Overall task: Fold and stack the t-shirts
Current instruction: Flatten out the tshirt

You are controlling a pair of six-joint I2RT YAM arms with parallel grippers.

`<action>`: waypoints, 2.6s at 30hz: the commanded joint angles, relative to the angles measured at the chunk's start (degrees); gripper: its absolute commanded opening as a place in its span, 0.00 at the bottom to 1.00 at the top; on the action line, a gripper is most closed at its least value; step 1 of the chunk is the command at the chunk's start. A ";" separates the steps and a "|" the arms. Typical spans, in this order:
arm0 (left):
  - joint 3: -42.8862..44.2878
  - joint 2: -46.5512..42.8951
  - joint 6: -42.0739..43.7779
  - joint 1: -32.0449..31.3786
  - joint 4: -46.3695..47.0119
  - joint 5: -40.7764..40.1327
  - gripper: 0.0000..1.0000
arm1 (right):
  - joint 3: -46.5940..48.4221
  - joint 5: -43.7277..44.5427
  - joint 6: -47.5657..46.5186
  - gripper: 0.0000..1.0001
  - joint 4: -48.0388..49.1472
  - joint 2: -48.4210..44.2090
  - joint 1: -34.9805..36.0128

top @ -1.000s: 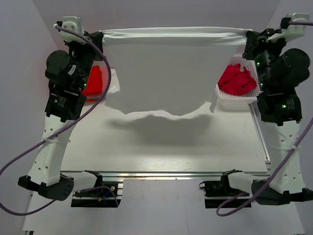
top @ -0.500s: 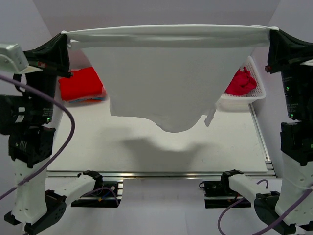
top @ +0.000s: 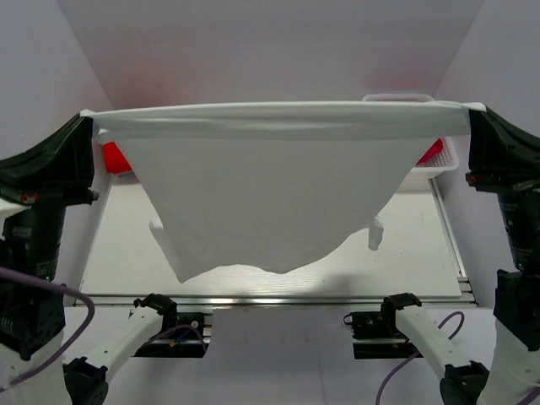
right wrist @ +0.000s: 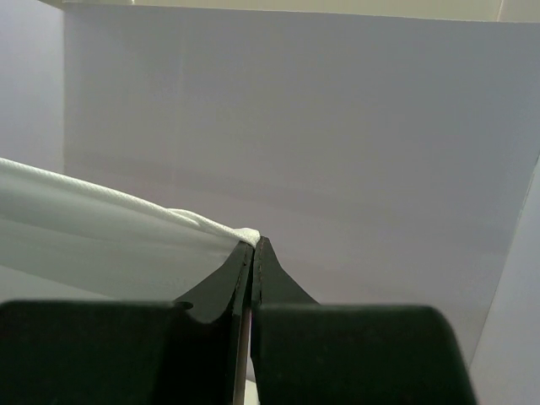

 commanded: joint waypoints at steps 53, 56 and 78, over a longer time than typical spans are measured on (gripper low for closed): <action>40.77 111.49 -15.80 12.97 22.87 -9.29 0.17 | 27.26 15.86 15.36 0.03 37.21 104.80 -3.44; 43.08 113.91 -19.85 13.68 30.07 -4.81 0.93 | 35.00 14.01 14.84 0.51 39.73 109.74 -3.71; -8.31 72.01 -16.96 11.30 17.09 11.36 1.00 | 4.26 3.65 9.29 0.90 9.28 80.06 1.38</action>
